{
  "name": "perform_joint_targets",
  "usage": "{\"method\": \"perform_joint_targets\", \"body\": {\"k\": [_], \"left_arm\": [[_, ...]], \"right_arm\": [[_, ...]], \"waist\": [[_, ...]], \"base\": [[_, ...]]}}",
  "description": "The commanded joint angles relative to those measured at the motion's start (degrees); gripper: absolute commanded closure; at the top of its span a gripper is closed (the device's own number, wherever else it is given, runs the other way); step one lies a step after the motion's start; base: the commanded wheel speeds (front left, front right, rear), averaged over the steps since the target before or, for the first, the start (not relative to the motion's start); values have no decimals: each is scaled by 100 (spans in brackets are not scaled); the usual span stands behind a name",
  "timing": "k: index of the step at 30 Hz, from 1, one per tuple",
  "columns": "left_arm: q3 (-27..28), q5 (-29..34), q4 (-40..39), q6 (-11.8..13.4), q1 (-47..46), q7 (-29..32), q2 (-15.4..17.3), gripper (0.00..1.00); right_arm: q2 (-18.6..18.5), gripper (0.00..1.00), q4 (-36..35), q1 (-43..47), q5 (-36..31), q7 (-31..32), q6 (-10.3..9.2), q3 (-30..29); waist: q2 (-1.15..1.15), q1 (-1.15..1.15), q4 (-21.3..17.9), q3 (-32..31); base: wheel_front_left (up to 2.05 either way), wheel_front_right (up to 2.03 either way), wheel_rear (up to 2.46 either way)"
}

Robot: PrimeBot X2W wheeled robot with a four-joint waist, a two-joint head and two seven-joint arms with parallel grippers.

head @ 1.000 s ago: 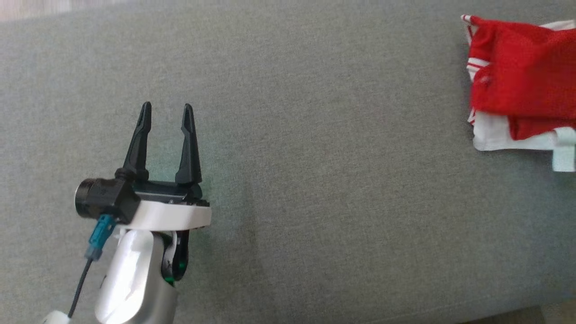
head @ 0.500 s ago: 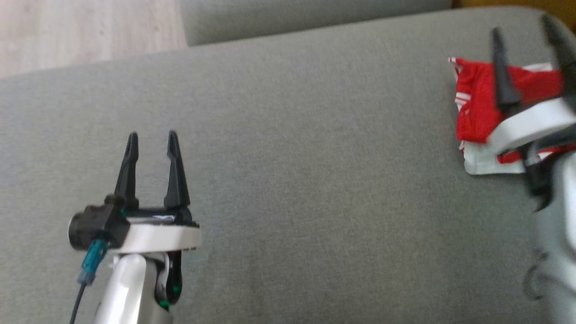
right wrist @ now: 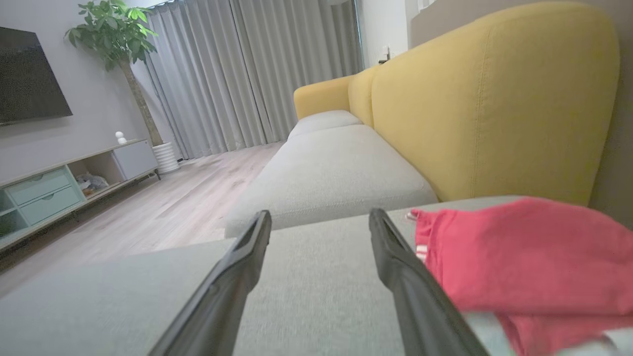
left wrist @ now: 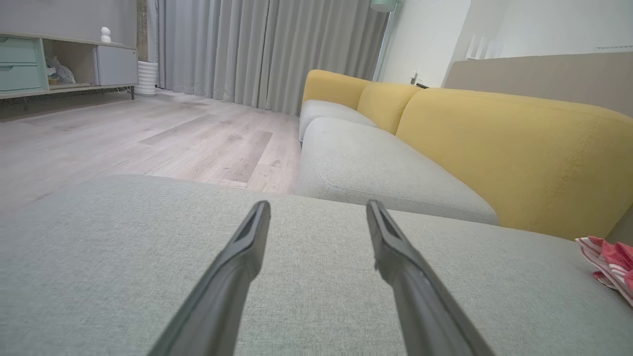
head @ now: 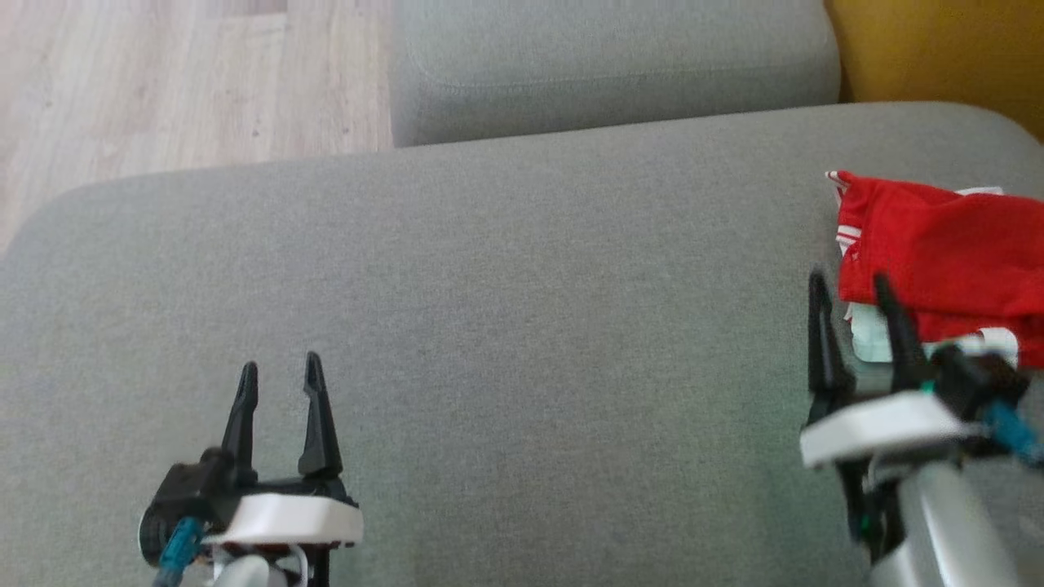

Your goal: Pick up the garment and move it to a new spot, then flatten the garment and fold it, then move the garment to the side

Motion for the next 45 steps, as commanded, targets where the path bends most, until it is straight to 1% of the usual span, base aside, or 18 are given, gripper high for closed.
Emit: {"method": "perform_joint_targets", "body": {"k": [1, 5, 9, 22, 37, 45], "left_arm": [[216, -86, -241, 44, -138, -29, 43, 0], [219, -198, -283, -16, 1, -29, 43, 0], [224, -190, -284, -42, 53, -29, 43, 0], [220, -290, -394, -86, 49, -29, 43, 0], [338, -391, -533, 11, 92, -29, 43, 0], [321, -636, -378, 20, 104, -29, 43, 0]], "right_arm": [[26, 0, -98, 10, 81, -198, 39, 190], [27, 0, 110, 384, 125, -382, 39, 240], [27, 0, 143, 537, 152, -451, 39, 224], [28, 0, -29, 549, 214, -474, 39, 249], [28, 0, -23, 505, 259, -475, 39, 250], [28, 0, -2, 502, 303, -475, 39, 288]], "waist": [[0, 1, 28, -52], [0, 1, 56, -75], [0, 1, 78, -78], [0, 1, 46, -50], [0, 1, 35, -43], [0, 1, 40, -31]], "base": [[0, 0, 0], [0, 0, 0], [0, 0, 0], [0, 0, 0], [0, 0, 0], [0, 0, 0]]}}
